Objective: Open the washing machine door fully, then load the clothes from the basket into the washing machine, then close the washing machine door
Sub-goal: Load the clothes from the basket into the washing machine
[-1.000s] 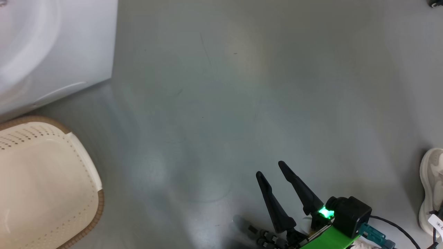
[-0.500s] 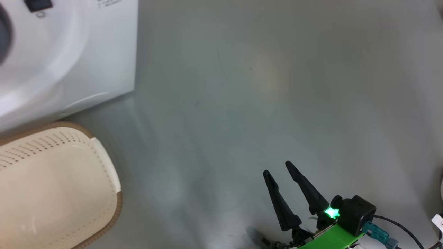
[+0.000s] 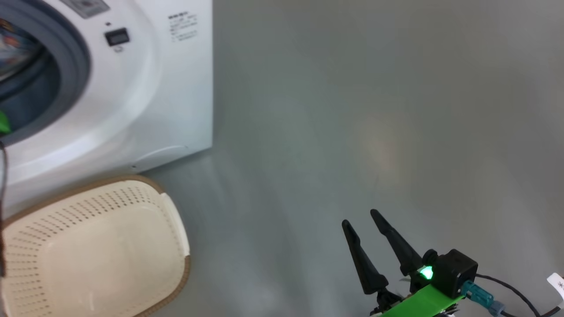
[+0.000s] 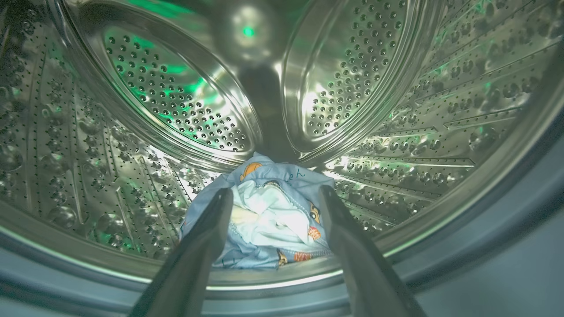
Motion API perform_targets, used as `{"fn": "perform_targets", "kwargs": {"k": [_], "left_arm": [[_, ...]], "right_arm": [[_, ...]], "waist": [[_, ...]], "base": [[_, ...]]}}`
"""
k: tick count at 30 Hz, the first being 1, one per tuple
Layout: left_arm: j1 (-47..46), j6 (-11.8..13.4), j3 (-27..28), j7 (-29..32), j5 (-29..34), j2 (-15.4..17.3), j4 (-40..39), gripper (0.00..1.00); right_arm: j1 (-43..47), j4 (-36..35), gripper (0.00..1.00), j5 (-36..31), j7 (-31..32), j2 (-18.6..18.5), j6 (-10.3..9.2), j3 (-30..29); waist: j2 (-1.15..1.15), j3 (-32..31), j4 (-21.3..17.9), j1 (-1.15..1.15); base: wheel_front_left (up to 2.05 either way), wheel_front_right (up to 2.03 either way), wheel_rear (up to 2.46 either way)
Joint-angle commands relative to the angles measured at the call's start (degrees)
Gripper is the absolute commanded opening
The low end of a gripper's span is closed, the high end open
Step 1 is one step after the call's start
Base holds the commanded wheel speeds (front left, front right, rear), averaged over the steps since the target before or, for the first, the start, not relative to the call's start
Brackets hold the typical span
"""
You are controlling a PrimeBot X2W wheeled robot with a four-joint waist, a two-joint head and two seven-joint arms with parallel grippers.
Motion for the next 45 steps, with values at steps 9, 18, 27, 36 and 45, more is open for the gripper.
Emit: {"fn": "perform_targets", "kwargs": {"k": [9,18,27,36,45], "left_arm": [[14.31,-0.65,1.35,-0.36,-1.0,-4.99,-11.13,1.0],[28.06,-1.82,0.7,-0.37,0.07,-11.22,-20.29,1.0],[39.02,-2.33,0.38,-0.37,0.12,-14.51,-28.6,1.0],[50.21,-0.87,-0.72,-0.37,-0.53,-15.77,-37.36,1.0],[58.11,1.83,-3.96,-0.37,-2.48,-15.92,-43.98,1.0]], "right_arm": [[-2.14,0.27,1.0,-3.33,-0.28,-0.64,0.1,-2.09],[-1.8,1.17,1.0,-5.11,-0.28,-0.64,0.1,-4.6],[-1.35,1.84,1.0,-7.07,-0.28,-0.64,0.1,-5.63],[-0.76,2.7,1.0,-8.89,-0.28,-0.64,0.1,-6.26],[1.04,3.67,1.0,-8.93,-0.28,-0.64,0.1,-6.83]], "waist": [[0.0,-8.38,8.49,0.0],[0.0,-12.25,14.22,0.0],[0.0,-15.42,17.63,0.0],[0.0,-18.86,19.93,0.0],[0.0,-22.82,21.68,0.0]], "base": [[0.0,0.0,0.0],[0.0,0.0,0.0],[0.0,0.0,0.0],[0.0,0.0,0.0],[0.0,0.0,0.0]]}}
